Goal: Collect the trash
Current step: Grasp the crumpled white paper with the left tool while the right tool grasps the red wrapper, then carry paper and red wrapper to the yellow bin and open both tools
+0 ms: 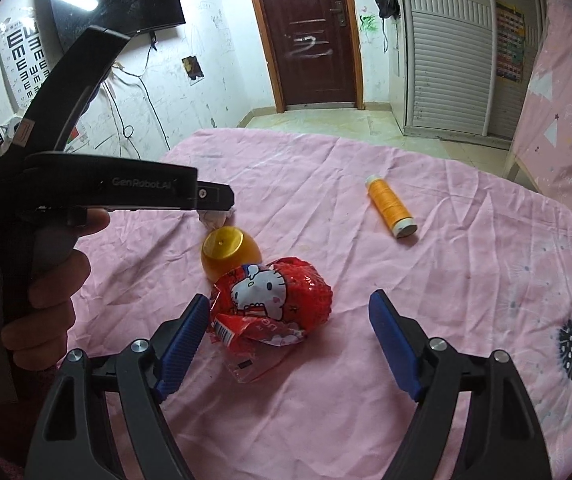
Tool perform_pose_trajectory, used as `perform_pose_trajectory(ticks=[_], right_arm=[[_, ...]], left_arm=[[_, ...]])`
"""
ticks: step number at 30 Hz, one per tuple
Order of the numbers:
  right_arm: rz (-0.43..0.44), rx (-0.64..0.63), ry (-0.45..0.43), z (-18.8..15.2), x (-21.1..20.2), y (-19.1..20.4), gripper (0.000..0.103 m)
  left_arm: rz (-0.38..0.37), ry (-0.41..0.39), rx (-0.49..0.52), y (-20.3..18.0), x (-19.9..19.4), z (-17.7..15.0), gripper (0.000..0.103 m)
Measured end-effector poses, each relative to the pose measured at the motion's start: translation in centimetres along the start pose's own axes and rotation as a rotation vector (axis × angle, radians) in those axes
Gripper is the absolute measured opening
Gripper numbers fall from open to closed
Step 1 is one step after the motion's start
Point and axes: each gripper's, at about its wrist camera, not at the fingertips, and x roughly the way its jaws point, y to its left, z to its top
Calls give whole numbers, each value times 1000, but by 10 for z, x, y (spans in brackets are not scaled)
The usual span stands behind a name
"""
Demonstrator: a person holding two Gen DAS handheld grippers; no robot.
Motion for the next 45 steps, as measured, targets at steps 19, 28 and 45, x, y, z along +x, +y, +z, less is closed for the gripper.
perform_pose_trajectory(ticks=[19,28,45], right_arm=[[-28,-11,28,2,12,5,31],[-34,5,-26,-1,-10,0,26],[-42,122,-152,-17,-74,-53,26]], left_arm=[[-53,2,-29,1,6,-5,28],[-37,-49,-8,-9,-17,-7,28],[-46,-103,86,-67,-50,-18,28]])
